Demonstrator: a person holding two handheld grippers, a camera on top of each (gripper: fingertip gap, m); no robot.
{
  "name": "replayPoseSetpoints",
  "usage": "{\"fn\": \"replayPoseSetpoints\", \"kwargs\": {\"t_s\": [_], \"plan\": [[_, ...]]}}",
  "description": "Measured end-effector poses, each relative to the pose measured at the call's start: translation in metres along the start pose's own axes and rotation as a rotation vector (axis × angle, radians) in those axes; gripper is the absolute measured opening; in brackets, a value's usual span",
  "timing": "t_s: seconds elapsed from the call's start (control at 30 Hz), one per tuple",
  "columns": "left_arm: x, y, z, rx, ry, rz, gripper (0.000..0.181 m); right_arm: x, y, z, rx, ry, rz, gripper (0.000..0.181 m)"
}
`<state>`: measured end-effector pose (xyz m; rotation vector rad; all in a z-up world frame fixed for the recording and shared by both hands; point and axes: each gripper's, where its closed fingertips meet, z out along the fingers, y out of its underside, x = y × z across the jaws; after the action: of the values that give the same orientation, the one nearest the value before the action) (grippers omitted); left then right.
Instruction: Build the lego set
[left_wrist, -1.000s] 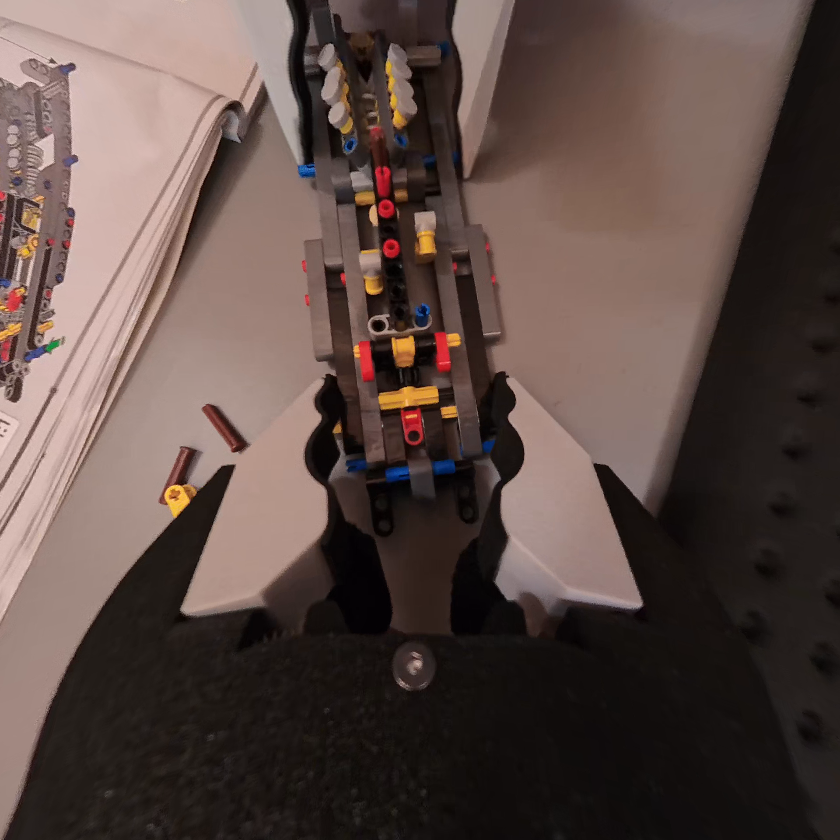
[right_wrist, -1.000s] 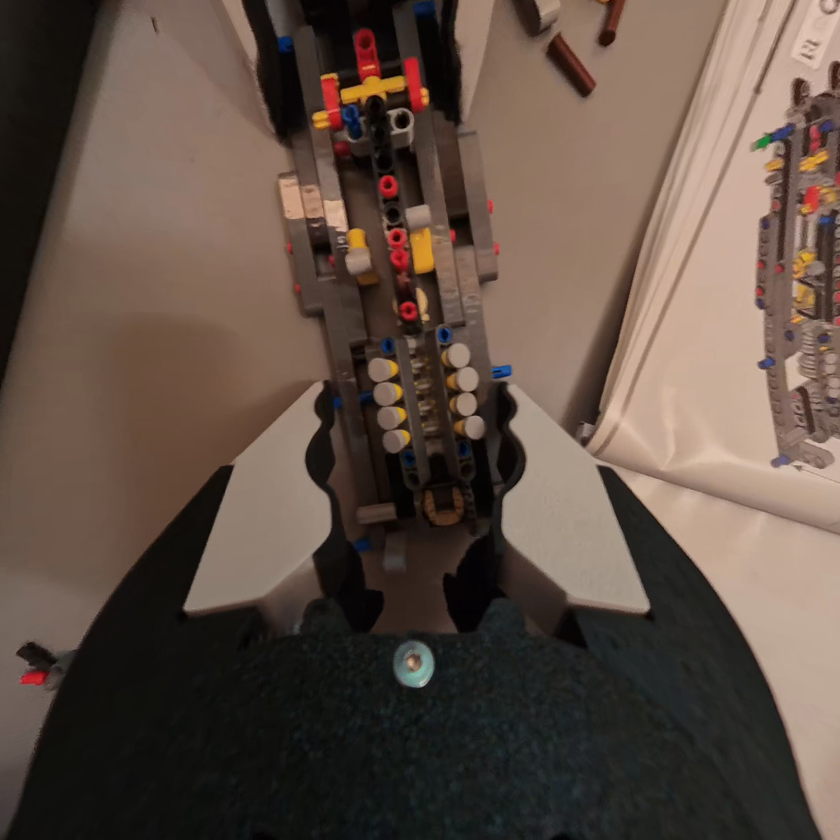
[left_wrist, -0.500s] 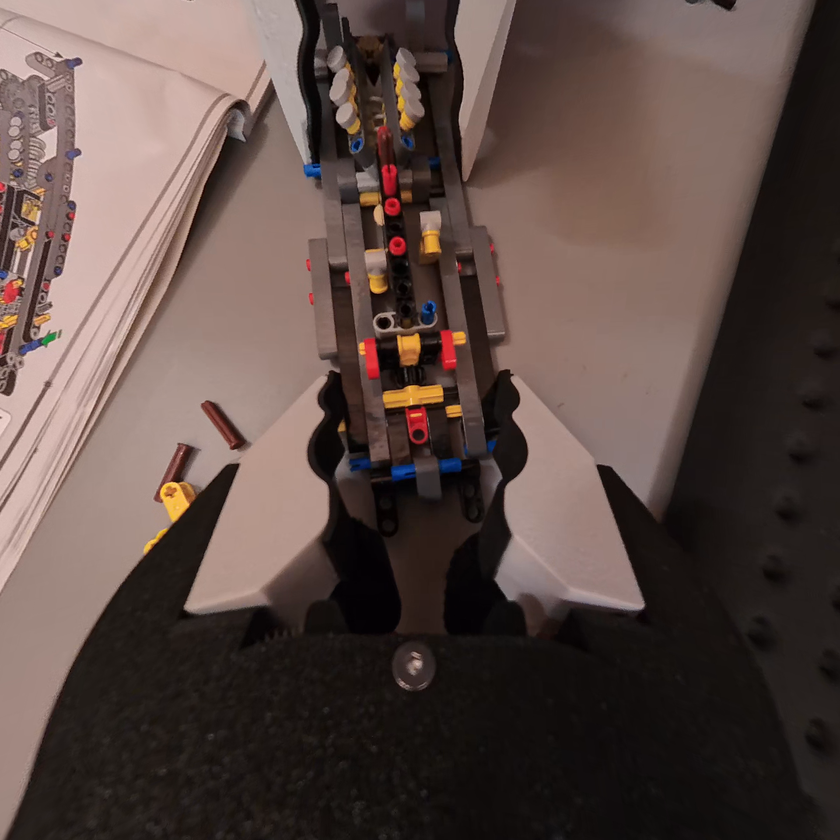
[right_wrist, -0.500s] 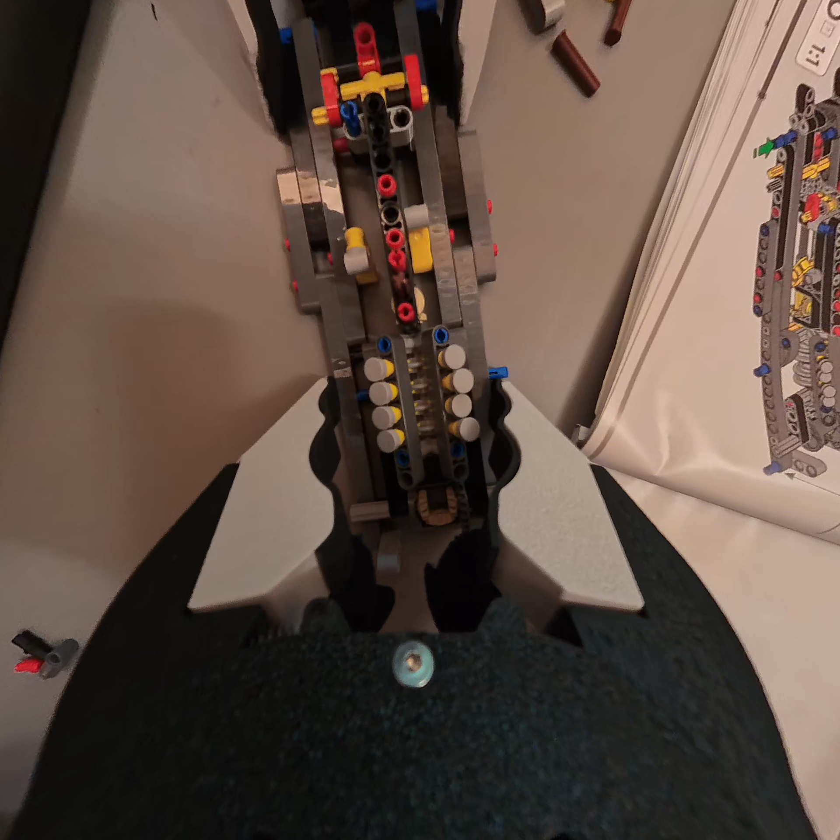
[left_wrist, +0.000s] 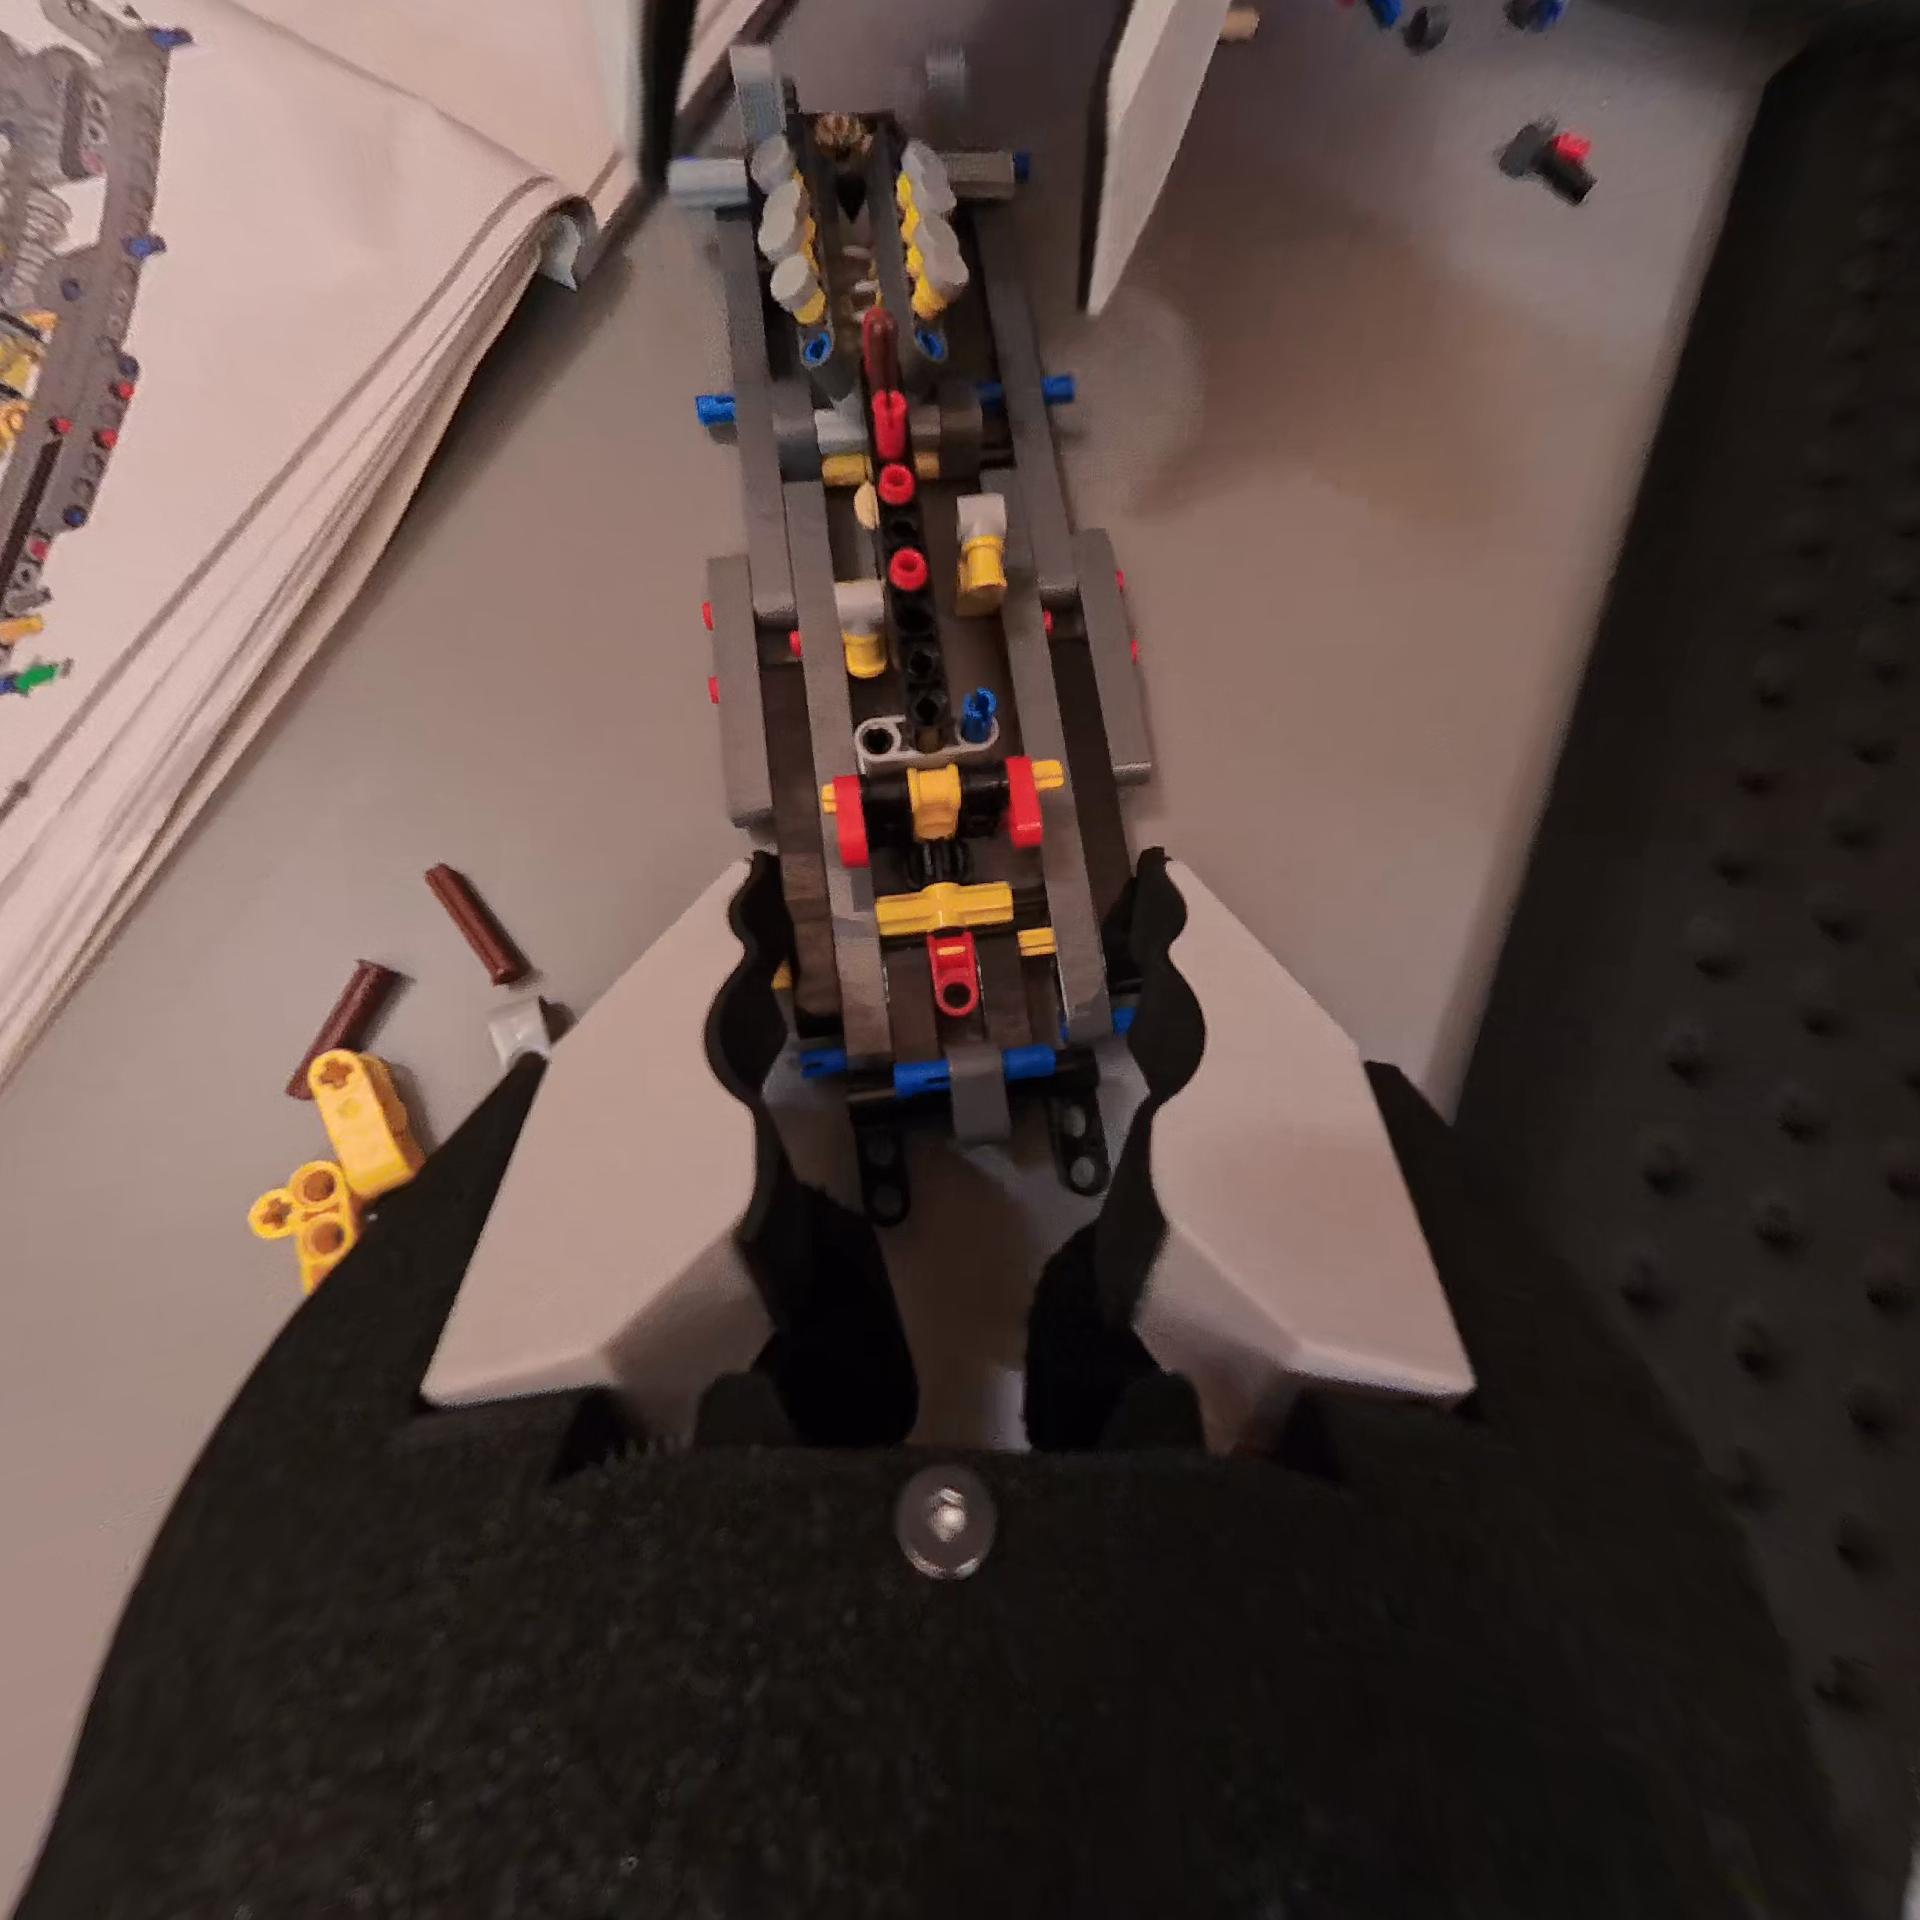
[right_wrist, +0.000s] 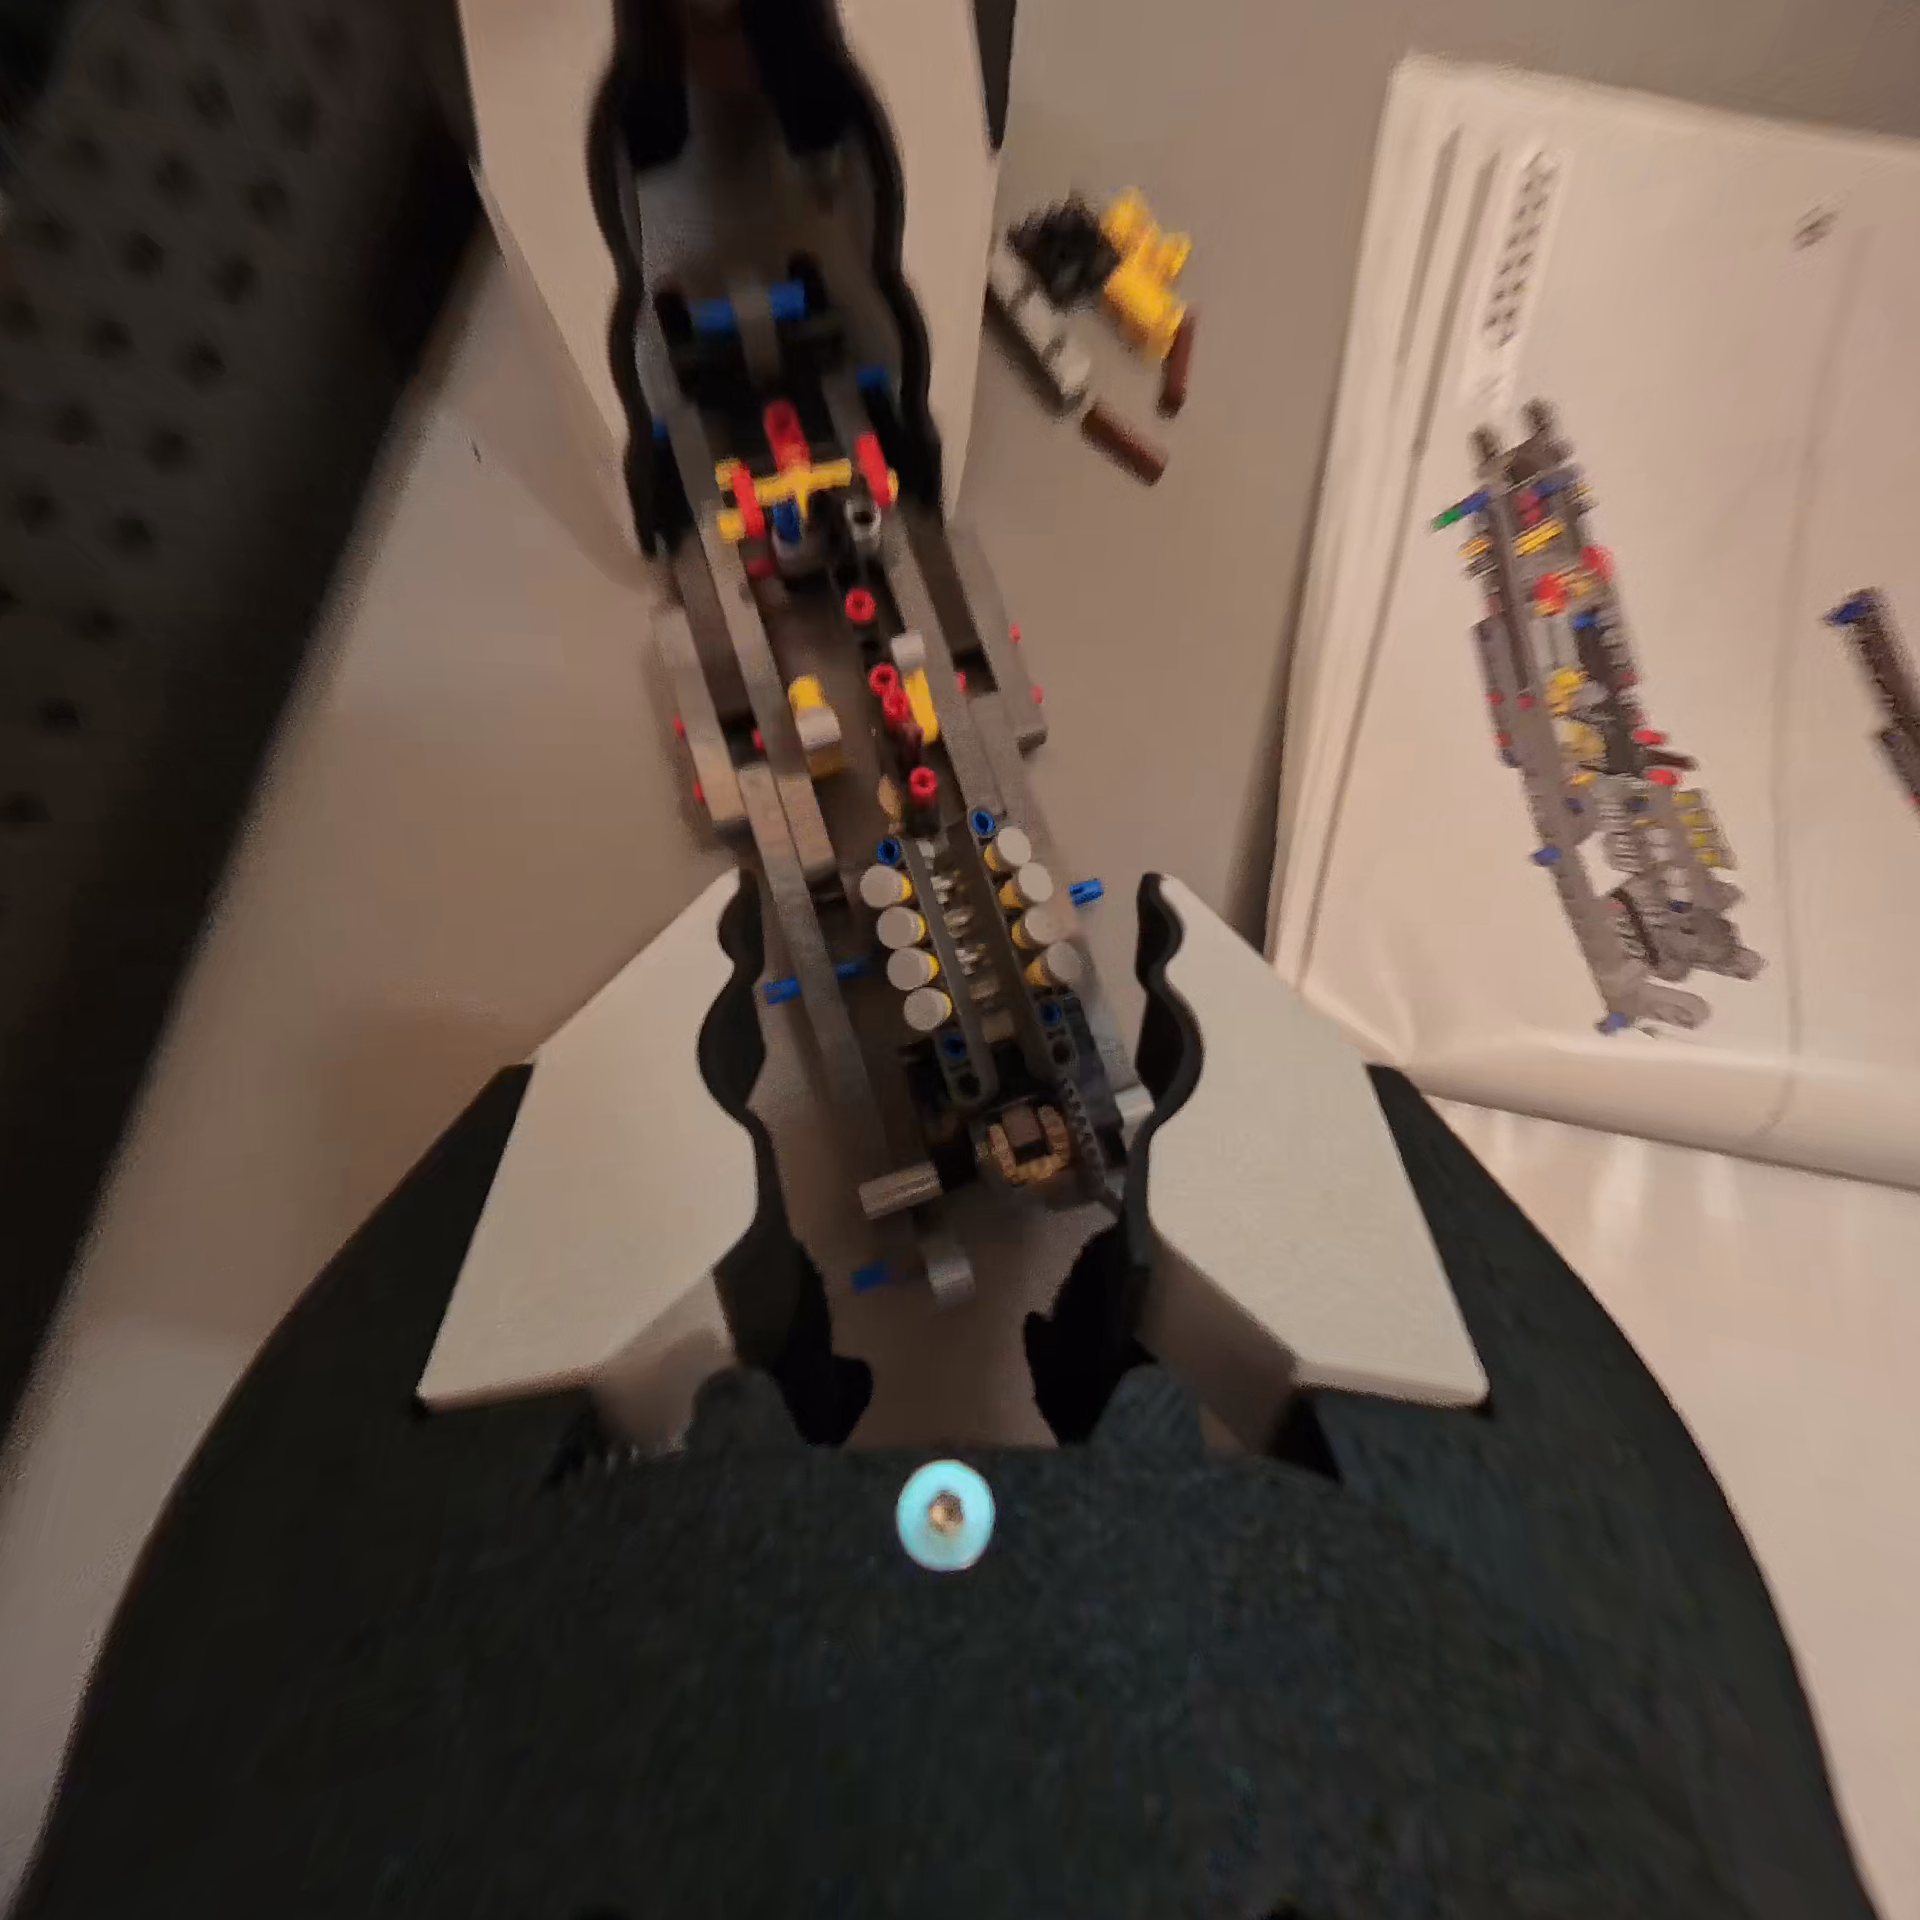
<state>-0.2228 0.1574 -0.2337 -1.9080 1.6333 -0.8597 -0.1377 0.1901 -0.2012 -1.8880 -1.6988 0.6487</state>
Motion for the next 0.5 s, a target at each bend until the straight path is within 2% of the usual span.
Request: {"fn": "replayPoseSetpoints", "kwargs": {"t_s": [0.1,0.17,0.23,0.3,0.37,0.5], "plan": [[0.000,-0.001,-0.003,0.004,0.043,-0.053,0.066,0.001,-0.017,-0.028,0.209,0.038,0.056,0.075],[0.000,-0.001,-0.004,-0.001,0.069,-0.069,0.066,-0.006,-0.016,-0.037,0.320,0.055,0.026,0.077],[-0.001,-0.001,-0.005,-0.008,0.080,-0.067,0.066,-0.007,0.006,-0.038,0.201,0.095,0.056,0.073],[-0.003,0.000,-0.004,-0.015,0.066,-0.035,0.066,-0.012,0.017,-0.036,0.101,0.070,0.068,0.073],[-0.005,0.001,-0.003,-0.022,0.036,0.008,0.066,-0.020,0.021,-0.030,0.031,0.032,0.093,0.085],[-0.009,0.005,0.000,-0.051,-0.060,0.145,0.065,-0.025,0.019,-0.007,-0.127,0.056,-0.034,0.100]]}}
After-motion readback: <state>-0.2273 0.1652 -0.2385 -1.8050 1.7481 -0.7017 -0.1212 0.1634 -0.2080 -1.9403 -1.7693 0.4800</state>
